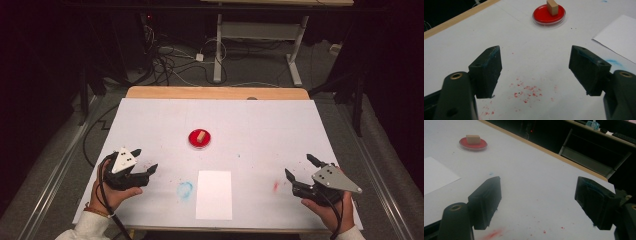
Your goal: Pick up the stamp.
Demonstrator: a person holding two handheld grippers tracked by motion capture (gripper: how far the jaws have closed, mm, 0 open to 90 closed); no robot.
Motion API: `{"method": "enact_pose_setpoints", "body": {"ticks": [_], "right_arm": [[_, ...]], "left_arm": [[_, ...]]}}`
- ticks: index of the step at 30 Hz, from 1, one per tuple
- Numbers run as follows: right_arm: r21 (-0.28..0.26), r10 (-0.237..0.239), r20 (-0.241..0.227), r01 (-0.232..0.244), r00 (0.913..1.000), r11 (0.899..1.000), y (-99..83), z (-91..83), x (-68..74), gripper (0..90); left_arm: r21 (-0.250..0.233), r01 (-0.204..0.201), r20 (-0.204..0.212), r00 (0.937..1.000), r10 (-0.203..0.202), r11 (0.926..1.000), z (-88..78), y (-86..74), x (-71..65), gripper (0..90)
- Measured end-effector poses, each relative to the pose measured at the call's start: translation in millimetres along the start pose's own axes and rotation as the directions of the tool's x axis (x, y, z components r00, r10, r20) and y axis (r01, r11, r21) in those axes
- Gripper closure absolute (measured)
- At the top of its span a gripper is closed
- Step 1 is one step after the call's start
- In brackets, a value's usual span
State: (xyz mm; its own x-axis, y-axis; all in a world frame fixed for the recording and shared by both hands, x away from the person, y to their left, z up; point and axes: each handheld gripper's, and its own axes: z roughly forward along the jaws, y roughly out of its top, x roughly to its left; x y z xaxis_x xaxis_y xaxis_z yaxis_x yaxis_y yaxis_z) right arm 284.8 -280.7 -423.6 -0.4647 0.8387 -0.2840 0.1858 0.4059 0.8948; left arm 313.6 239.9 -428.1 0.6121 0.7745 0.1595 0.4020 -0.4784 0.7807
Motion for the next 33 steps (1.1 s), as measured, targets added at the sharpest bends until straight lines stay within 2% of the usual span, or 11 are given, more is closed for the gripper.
{"method": "enact_pose_setpoints", "body": {"ticks": [9,14,16,21,27,33], "right_arm": [[0.002,-0.003,-0.005,0.003,1.0,1.0,1.3,5.4,-1.3,21.8],[0.01,-0.003,-0.007,0.003,1.0,1.0,0.8,5.8,-0.9,21.9],[0.01,-0.005,-0.006,0.005,1.0,1.0,1.5,6.0,-0.6,22.3],[0.01,-0.017,-0.015,0.018,0.9997,1.0,3.3,9.7,0.3,22.4],[0.014,-0.014,-0.02,0.015,0.9997,1.0,4.1,13.3,1.2,22.4],[0.015,-0.019,-0.027,0.019,0.9995,1.0,4.8,15.0,2.2,22.4]], "left_arm": [[0.001,-0.018,0.015,0.9997,0.018,0.9998,5.1,7.7,-1.4,27.0],[-0.001,-0.011,0.025,0.9996,0.011,0.9999,6.1,11.6,-1.6,27.0],[0.017,-0.011,0.041,0.9991,0.01,0.9998,8.0,15.0,-1.8,27.1],[0.04,-0.019,0.046,0.9988,0.017,0.999,11.6,21.4,-4.0,27.1],[0.03,-0.012,0.047,0.9988,0.01,0.9995,12.7,27.6,-4.6,27.1],[0.029,-0.025,0.052,0.9984,0.024,0.9993,16.6,34.0,-7.0,27.1]]}}
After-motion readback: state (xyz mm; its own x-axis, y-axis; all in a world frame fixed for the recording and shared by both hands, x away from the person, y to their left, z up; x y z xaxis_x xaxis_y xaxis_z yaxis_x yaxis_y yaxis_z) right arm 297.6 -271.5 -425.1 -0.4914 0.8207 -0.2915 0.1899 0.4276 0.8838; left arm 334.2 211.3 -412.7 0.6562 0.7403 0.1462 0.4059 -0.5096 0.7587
